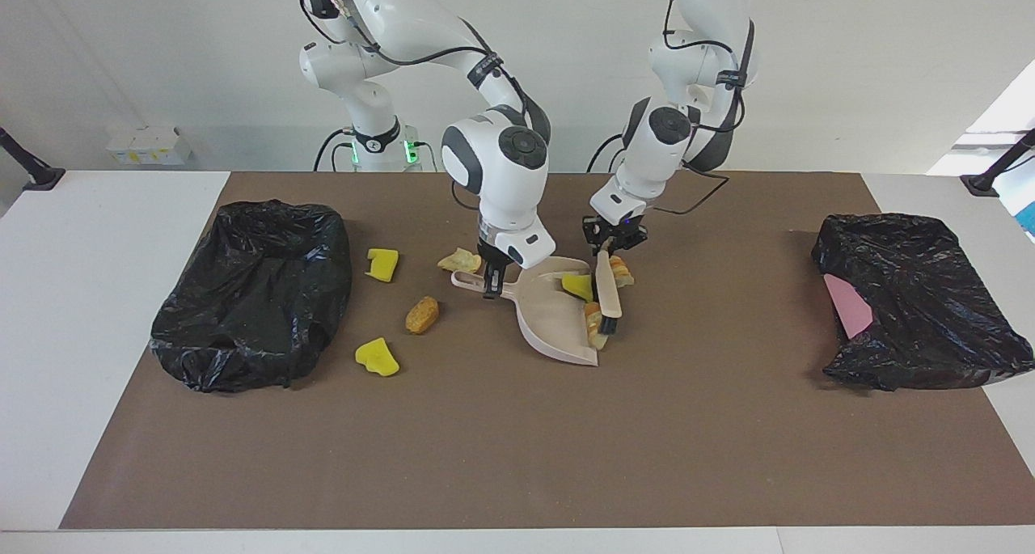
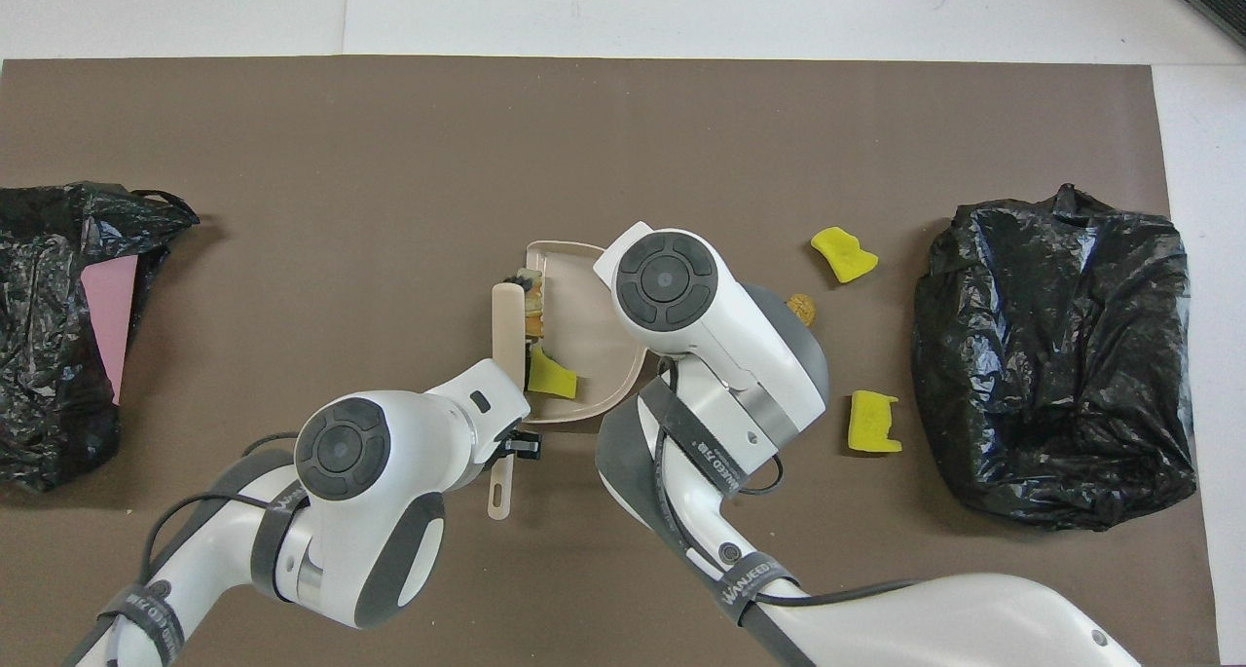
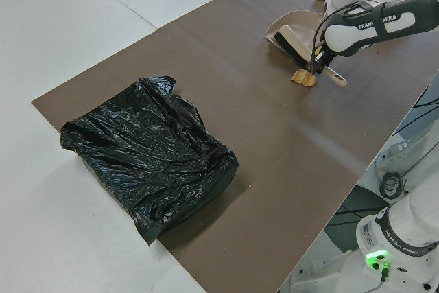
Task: Sweep and dump trash in bin
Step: 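Sweep the crumbs and sponges into the dustpan with the left gripper's brush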
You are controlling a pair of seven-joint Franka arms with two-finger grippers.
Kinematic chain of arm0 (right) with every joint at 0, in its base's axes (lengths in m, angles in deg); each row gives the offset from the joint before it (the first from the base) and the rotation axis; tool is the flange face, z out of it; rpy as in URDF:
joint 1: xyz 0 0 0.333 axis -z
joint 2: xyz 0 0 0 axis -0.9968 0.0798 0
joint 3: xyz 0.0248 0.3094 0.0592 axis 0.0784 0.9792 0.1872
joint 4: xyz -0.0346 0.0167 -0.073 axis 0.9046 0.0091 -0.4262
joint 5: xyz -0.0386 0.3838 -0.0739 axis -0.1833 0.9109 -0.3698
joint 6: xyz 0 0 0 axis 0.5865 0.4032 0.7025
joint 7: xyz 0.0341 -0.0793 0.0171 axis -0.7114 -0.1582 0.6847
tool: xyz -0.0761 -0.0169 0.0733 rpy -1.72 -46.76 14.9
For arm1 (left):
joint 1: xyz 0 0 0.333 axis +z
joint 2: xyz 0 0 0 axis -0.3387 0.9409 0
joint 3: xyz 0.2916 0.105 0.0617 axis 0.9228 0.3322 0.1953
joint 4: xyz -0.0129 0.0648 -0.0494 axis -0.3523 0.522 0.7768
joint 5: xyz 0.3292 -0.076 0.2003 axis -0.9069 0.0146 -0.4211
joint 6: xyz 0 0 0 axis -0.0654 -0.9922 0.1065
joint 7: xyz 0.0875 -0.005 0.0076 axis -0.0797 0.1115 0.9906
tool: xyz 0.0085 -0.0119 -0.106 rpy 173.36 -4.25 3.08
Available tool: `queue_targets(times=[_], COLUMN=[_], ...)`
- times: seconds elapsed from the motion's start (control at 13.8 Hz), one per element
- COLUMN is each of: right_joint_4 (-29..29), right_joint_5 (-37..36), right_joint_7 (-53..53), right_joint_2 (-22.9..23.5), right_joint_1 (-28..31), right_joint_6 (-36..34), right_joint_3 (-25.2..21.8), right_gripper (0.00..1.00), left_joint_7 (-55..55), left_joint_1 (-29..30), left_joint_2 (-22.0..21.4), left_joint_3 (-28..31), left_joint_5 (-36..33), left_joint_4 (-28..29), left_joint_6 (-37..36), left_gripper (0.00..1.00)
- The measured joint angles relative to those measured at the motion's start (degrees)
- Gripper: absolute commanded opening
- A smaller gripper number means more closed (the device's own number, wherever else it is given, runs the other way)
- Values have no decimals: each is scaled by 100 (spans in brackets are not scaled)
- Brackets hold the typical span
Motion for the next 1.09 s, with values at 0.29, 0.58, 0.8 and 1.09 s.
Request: queue_targets(times=[0.29, 0.58, 0.8, 1.09], right_joint_4=[0, 0, 0, -52], right_joint_5=[-48, -74, -76, -77], right_joint_7=[-8, -255, -872, -1267], right_joint_2=[-1, -5, -7, -12], right_joint_1=[0, 1, 2, 2], right_joint_6=[0, 0, 0, 15], right_joint_3=[0, -3, -6, -7], right_gripper=[0, 0, 0, 0], left_joint_7=[259, 847, 2017, 3469], left_joint_1=[-54, 193, 353, 387], left_joint_2=[-5, -202, -341, -557], left_joint_3=[77, 204, 225, 209], left_joint_5=[50, 53, 6, -223], left_joint_4=[-398, -536, -518, -265], left_joint_6=[-44, -1148, -1941, -2362], left_gripper=[0, 0, 0, 0])
